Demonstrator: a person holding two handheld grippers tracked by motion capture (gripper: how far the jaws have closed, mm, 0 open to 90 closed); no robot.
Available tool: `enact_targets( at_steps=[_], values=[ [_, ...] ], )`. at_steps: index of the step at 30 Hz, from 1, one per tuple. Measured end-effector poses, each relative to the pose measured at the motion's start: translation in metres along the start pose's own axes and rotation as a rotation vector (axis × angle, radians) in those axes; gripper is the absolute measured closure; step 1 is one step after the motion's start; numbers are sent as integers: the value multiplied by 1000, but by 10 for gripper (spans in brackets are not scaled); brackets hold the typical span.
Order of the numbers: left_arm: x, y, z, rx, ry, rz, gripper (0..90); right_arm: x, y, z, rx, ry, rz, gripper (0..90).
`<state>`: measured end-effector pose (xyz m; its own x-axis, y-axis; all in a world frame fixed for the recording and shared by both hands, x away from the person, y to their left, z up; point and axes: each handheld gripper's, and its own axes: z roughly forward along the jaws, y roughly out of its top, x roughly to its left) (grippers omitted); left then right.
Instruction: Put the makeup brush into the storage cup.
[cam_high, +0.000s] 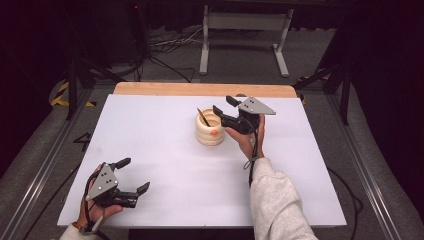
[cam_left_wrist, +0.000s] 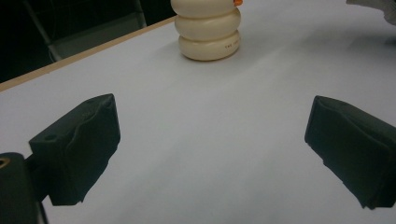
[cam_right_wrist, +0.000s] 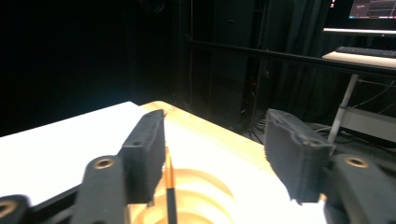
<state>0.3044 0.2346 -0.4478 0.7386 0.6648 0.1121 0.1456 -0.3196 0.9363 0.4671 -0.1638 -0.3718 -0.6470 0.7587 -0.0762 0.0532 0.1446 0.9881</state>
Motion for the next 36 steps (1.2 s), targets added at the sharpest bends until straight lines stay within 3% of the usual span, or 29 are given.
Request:
enact_targets(
  at_steps=[10,20,24,36],
  values=[
    [0,0,0,5,-3,-4,41,3,0,2,34,-54,-51,130],
    [0,0,0,3,-1,0,40,3,0,1,57,-65,-63,17],
    [0,0,0,1,-1,1,41,6,1,2,70,-74,-100,14],
    [-1,0,-1,2,0,-2,40,10,2,0,82,-86,-128,29]
  ],
)
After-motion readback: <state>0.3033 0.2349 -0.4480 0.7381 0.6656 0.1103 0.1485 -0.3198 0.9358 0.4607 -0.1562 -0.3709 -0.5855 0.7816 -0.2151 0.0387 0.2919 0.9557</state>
